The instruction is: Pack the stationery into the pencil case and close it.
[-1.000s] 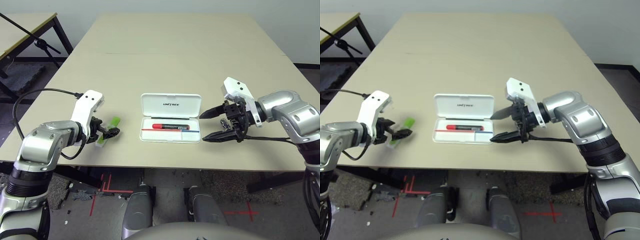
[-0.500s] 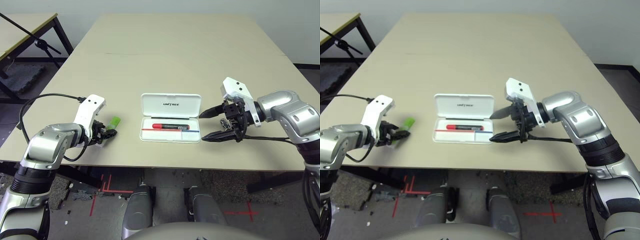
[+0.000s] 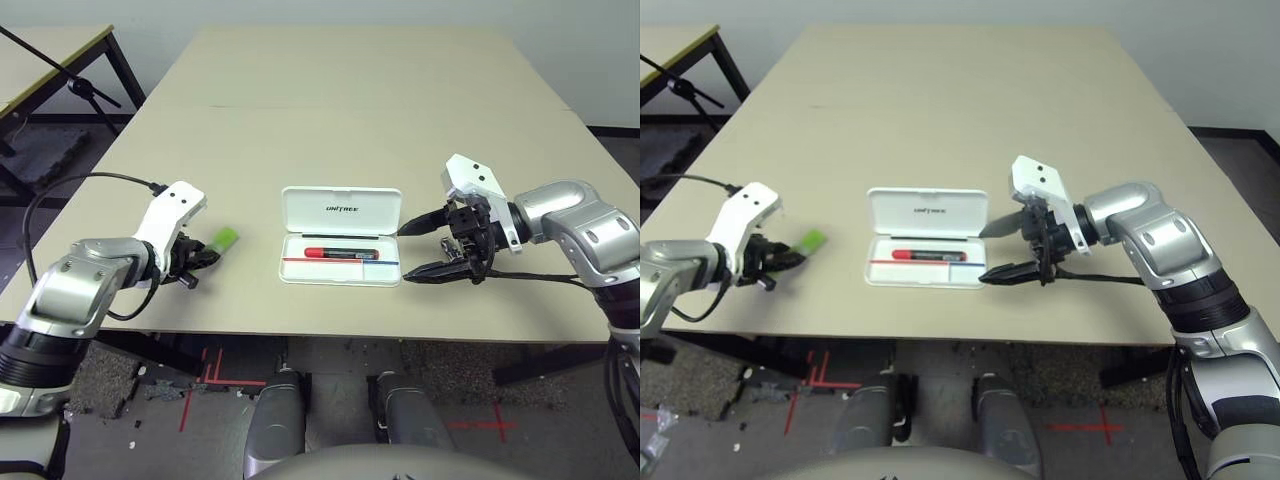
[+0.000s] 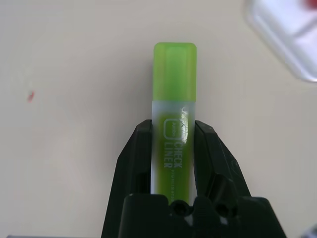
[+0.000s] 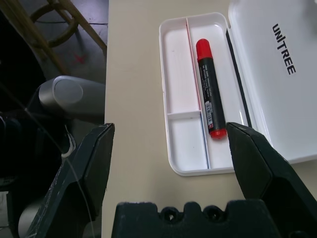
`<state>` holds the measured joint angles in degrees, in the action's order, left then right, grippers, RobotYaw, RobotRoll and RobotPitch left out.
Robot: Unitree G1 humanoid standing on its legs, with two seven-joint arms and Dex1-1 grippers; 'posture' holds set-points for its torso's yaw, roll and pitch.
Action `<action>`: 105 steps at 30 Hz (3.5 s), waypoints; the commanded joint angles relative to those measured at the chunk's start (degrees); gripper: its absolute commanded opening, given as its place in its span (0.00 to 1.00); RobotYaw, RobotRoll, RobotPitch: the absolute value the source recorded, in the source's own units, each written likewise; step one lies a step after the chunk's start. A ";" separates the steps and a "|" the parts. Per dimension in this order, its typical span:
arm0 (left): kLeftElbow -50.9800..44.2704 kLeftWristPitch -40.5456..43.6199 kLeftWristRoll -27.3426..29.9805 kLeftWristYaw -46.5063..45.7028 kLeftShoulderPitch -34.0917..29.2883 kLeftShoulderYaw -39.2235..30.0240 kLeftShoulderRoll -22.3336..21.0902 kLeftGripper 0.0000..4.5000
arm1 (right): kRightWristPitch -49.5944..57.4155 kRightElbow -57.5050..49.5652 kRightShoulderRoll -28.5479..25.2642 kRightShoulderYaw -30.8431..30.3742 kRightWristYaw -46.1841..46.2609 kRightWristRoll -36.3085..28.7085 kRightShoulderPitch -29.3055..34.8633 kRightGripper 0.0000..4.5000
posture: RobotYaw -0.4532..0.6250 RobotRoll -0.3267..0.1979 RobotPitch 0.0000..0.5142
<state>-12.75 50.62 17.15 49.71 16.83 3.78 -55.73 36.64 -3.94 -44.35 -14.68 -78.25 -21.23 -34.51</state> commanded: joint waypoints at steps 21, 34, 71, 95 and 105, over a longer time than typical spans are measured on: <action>0.24 -17.61 -8.16 18.73 17.50 21.54 8.32 0.24 | -1.11 1.91 0.83 -0.47 1.34 1.61 -0.77 1.00 | 0.45 0.62 0.15; 10.29 -23.69 -14.04 21.50 21.56 26.41 15.98 0.24 | -0.47 0.39 0.11 0.28 2.77 1.18 0.66 1.00 | 0.41 0.62 0.16; -0.53 -23.23 -2.42 26.92 13.43 6.34 6.02 0.99 | -1.59 3.04 0.52 -0.27 4.67 2.14 1.53 1.00 | 0.42 0.62 0.12; -0.47 -23.87 -3.25 23.38 12.98 10.20 8.71 0.99 | 41.56 -7.86 11.17 12.58 47.85 6.60 3.78 1.00 | 0.38 0.62 0.17; -0.19 -23.81 -3.53 23.29 13.84 11.10 8.91 0.99 | 38.93 -4.30 12.72 9.86 51.72 6.58 6.03 1.00 | 0.39 0.62 0.17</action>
<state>-12.80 27.03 14.17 72.97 30.49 14.05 -46.91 76.02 -9.00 -31.80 -3.90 -26.85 -14.99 -29.25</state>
